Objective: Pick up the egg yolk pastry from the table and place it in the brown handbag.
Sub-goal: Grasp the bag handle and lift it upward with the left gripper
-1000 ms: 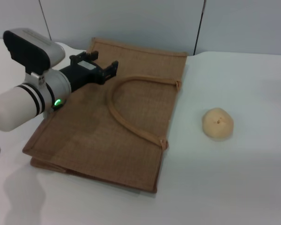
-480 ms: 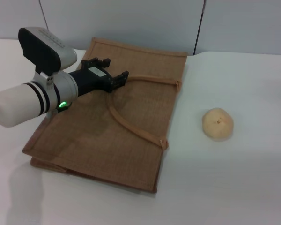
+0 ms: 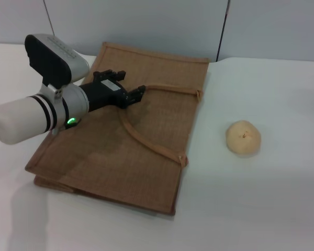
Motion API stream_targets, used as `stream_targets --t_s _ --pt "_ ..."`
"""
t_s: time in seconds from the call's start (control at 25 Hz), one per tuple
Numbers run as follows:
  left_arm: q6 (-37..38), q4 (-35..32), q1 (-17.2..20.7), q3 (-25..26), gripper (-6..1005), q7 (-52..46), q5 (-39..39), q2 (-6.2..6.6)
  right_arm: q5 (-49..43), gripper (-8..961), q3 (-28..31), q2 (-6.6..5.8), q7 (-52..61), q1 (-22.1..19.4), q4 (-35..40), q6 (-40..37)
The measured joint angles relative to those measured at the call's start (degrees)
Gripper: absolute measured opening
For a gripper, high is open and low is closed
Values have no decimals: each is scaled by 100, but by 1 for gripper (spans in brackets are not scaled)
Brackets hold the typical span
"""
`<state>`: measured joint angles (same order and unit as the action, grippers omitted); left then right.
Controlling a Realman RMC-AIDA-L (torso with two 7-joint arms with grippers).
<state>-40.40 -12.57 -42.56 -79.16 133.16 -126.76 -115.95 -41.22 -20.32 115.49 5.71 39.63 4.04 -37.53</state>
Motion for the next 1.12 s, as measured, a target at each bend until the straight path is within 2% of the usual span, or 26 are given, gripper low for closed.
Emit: stream_targets --t_s 0.56,1.12 --pt "17 0 -37 -11 693 -1004 621 30 0 894 2 0 0 10 0 0" --pt "312 0 -57 -10 693 -1392 738 53 0 894 2 0 0 35 0 62"
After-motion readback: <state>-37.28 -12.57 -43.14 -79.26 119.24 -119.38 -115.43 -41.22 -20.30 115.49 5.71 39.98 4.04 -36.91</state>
